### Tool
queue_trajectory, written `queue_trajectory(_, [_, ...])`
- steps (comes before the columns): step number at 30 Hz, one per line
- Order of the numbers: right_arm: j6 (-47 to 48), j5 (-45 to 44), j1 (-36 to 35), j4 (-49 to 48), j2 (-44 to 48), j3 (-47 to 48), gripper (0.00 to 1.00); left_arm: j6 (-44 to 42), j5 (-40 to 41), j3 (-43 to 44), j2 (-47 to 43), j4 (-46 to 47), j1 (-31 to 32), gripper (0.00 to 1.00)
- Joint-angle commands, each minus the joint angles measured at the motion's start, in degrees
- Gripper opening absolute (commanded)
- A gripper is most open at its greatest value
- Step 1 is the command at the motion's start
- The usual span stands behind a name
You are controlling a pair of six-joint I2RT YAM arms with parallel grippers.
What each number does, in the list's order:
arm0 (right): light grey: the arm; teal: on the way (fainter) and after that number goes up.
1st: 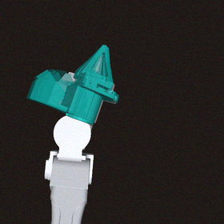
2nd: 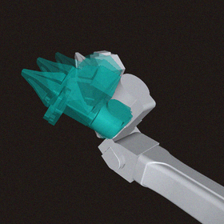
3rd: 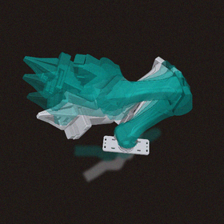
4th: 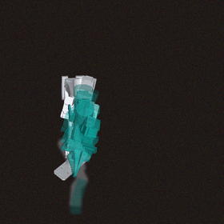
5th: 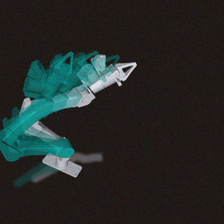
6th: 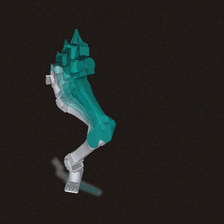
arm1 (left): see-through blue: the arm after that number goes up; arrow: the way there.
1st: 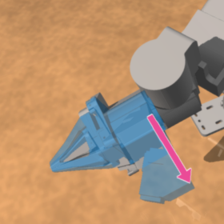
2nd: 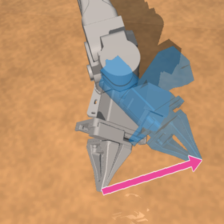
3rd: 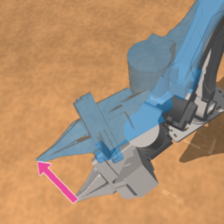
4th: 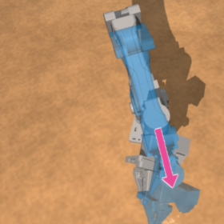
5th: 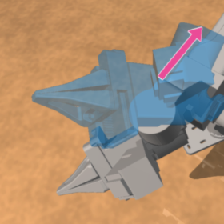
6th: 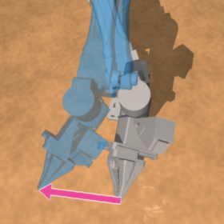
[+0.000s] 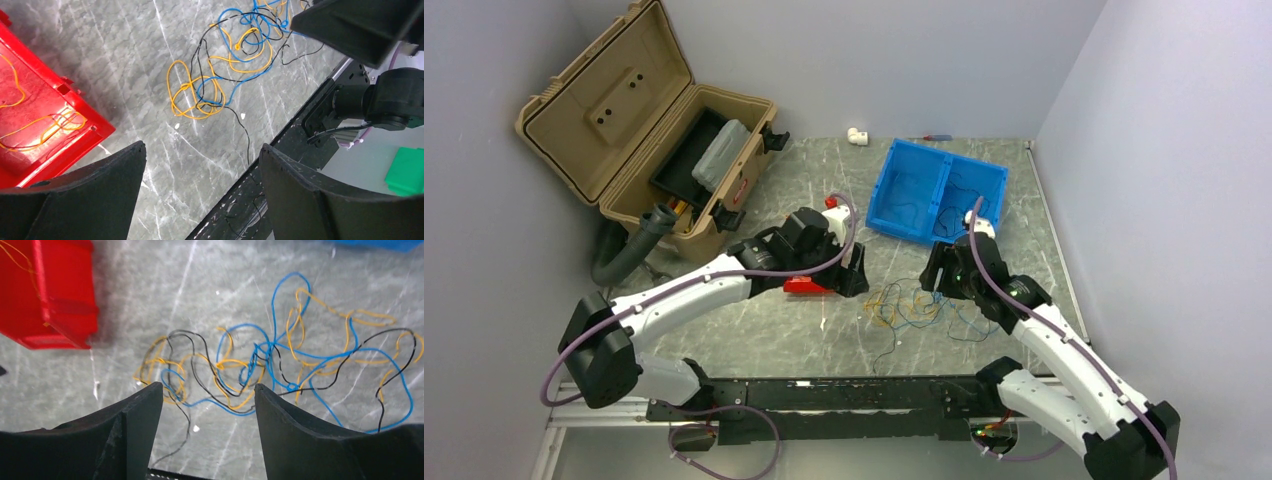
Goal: Untangle the cables
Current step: Place the cable in the bin, then untie the cable.
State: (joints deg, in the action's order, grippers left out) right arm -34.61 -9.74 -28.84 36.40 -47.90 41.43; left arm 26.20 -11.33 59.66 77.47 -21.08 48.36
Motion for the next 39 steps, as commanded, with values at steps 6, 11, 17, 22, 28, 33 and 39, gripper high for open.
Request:
queue_trajectory(6, [5.57, 8.51, 2.34, -3.95, -3.98, -1.27, 0.66, -0.63, 1.44, -2.07, -1.48, 5.84, 1.68, 0.86])
queue_trajectory(11, [6.64, 7.15, 2.34, -5.86, -7.58, -1.13, 0.6, -1.87, 2.03, -1.58, -2.07, 3.58, 1.68, 0.86])
queue_trajectory(17, [6.27, 6.47, 2.36, -9.67, -10.25, -3.62, 0.43, -2.37, 2.45, -0.59, -2.16, 1.46, 1.67, 0.84])
queue_trajectory(22, [6.97, 6.78, 2.37, -10.34, -12.3, -3.64, 0.38, -2.44, 2.99, -0.97, -3.66, 1.37, 1.7, 0.84])
queue_trajectory(28, [8.51, 9.37, 2.3, -9.4, -12.94, -1.77, 0.0, -3.88, 5.92, -0.08, -6.27, -1.46, 1.67, 0.84])
queue_trajectory(33, [9.5, 10.99, 2.32, -6.33, -9.02, 2.62, 0.0, -5.1, 7.24, 0.29, -9.2, -2.43, 1.71, 0.84])
queue_trajectory(39, [11.66, 22.12, 2.21, -1.9, -4.0, 13.61, 0.0, -6.96, 6.0, 0.01, -12.77, 1.39, 1.68, 0.85])
